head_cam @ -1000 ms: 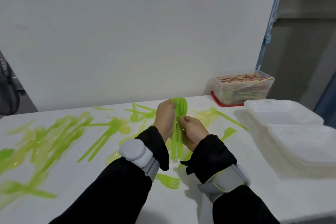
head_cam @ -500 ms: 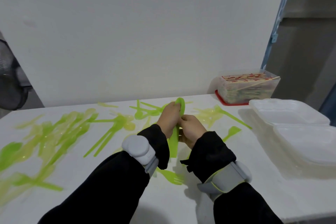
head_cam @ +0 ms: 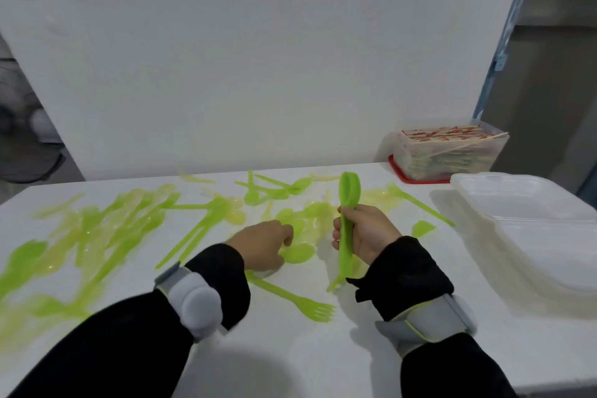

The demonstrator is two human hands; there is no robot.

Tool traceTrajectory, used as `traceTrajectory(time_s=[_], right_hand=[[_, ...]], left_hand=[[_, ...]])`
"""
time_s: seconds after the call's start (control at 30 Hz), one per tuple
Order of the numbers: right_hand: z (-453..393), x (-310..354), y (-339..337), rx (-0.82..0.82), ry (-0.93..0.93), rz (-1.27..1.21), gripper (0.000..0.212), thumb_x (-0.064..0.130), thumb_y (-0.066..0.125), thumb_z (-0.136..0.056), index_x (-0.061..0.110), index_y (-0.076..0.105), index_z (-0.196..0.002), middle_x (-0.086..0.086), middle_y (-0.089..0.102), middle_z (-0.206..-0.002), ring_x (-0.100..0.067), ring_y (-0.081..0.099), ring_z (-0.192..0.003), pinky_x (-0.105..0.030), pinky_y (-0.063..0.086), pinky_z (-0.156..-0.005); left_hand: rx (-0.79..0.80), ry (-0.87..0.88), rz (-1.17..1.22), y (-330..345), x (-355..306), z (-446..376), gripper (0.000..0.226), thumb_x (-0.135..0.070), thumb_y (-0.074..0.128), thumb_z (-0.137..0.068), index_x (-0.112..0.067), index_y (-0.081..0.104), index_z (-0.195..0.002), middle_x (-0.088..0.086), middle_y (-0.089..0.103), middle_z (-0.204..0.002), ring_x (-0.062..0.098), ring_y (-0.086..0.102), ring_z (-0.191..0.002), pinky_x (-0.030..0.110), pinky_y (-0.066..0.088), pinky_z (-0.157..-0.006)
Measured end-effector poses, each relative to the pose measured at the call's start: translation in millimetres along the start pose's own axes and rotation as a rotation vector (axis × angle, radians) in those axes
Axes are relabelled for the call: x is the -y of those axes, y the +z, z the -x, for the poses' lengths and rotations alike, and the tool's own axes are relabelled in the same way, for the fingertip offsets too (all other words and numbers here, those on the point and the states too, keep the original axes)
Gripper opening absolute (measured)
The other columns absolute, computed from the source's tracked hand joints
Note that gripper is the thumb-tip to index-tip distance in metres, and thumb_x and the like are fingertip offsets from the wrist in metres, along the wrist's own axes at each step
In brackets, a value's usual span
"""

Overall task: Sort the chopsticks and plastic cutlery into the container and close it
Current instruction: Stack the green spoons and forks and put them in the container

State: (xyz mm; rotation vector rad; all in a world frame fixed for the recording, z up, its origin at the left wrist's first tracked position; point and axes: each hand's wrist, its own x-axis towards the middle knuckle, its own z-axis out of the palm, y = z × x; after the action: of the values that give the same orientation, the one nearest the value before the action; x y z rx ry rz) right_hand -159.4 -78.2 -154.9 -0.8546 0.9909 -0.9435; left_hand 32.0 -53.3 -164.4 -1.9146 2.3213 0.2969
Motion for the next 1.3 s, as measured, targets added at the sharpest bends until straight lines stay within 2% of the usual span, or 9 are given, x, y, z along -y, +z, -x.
traceTrajectory(time_s=[0.27,0.4,0.63,0.77,0.93,1.03,1.13,1.2,1.3], right_hand=[[-6,-11,3,-0.045,0.049,-0.032,0.019,0.009,0.038,-0.099,0.009,0.047,-0.083,-0.01,0.045,-0.065,-0.02,0.044,-0.05,-0.029,0.039,-0.053],[-7,-13,3,-0.065,0.07,-0.077,0.017,0.009,0.039,-0.099,0.009,0.045,-0.082,-0.011,0.046,-0.067,-0.021,0.043,-0.054,-0.03,0.037,-0.054],[-7,-19,22,-0.088,-0.069,-0.124,0.019,0.003,0.039,-0.099,0.009,0.047,-0.083,-0.01,0.05,-0.074,-0.022,0.046,-0.059,-0.033,0.04,-0.056],[-11,-21,31,-0.099,-0.123,-0.149,0.015,0.001,0.038,-0.098,0.007,0.051,-0.094,-0.01,0.055,-0.079,-0.021,0.052,-0.066,-0.032,0.045,-0.061],[-8,-21,29,-0.081,-0.148,-0.167,0.02,-0.002,0.04,-0.097,0.008,0.055,-0.09,-0.012,0.061,-0.084,-0.02,0.061,-0.073,-0.026,0.05,-0.062],[-9,-19,27,-0.074,-0.16,-0.16,0.022,-0.006,0.041,-0.095,0.008,0.056,-0.087,-0.014,0.059,-0.079,-0.022,0.057,-0.068,-0.029,0.049,-0.06],[-10,-18,26,-0.067,-0.135,-0.125,0.019,-0.007,0.042,-0.093,0.007,0.052,-0.084,-0.012,0.054,-0.073,-0.021,0.051,-0.063,-0.031,0.042,-0.058],[-9,-17,27,-0.026,-0.119,-0.115,0.017,-0.007,0.042,-0.093,0.005,0.053,-0.088,-0.012,0.056,-0.075,-0.022,0.053,-0.065,-0.033,0.045,-0.061],[-7,-17,28,0.028,-0.125,-0.089,0.019,-0.012,0.043,-0.091,0.002,0.055,-0.094,-0.013,0.057,-0.077,-0.022,0.056,-0.066,-0.029,0.048,-0.057]], left_hand=[[-0.323,-0.107,-0.065,32,-4,3,0.05,0.005,0.039,-0.084,-0.014,0.036,-0.13,0.01,0.046,-0.112,0.03,0.049,-0.096,0.034,0.038,-0.075],[-0.437,-0.121,0.257,20,2,4,0.055,0.008,0.037,-0.085,-0.017,0.042,-0.134,0.007,0.052,-0.118,0.026,0.048,-0.111,0.031,0.039,-0.09],[-0.545,0.035,0.542,-5,-26,-2,0.044,0.007,0.042,-0.083,-0.017,0.068,-0.109,0.001,0.046,-0.085,0.016,0.046,-0.082,0.012,0.029,-0.062],[-0.542,0.07,0.624,-11,-46,-4,0.048,0.009,0.04,-0.086,-0.019,0.067,-0.115,0.003,0.044,-0.089,0.011,0.047,-0.075,0.003,0.035,-0.064],[-0.425,0.065,0.641,-13,-61,-10,0.033,-0.005,0.042,-0.095,-0.007,0.059,-0.124,0.001,0.041,-0.097,0.013,0.045,-0.088,0.012,0.029,-0.071],[-0.423,0.025,0.736,-21,-62,-9,0.027,-0.002,0.042,-0.095,-0.014,0.065,-0.088,0.002,0.042,-0.085,0.01,0.047,-0.07,0.014,0.035,-0.064],[-0.454,-0.045,0.756,-26,-60,-15,0.038,0.0,0.034,-0.095,-0.007,0.053,-0.128,0.017,0.047,-0.104,0.008,0.044,-0.065,0.01,0.034,-0.056],[-0.43,-0.067,0.835,-25,-63,-20,0.05,-0.003,0.034,-0.09,-0.009,0.044,-0.138,0.027,0.045,-0.109,0.018,0.051,-0.066,0.013,0.038,-0.051],[-0.359,-0.081,1.019,-25,-71,-20,0.047,-0.019,0.037,-0.081,0.0,0.053,-0.121,0.018,0.039,-0.094,0.046,0.053,-0.095,0.044,0.048,-0.068]])
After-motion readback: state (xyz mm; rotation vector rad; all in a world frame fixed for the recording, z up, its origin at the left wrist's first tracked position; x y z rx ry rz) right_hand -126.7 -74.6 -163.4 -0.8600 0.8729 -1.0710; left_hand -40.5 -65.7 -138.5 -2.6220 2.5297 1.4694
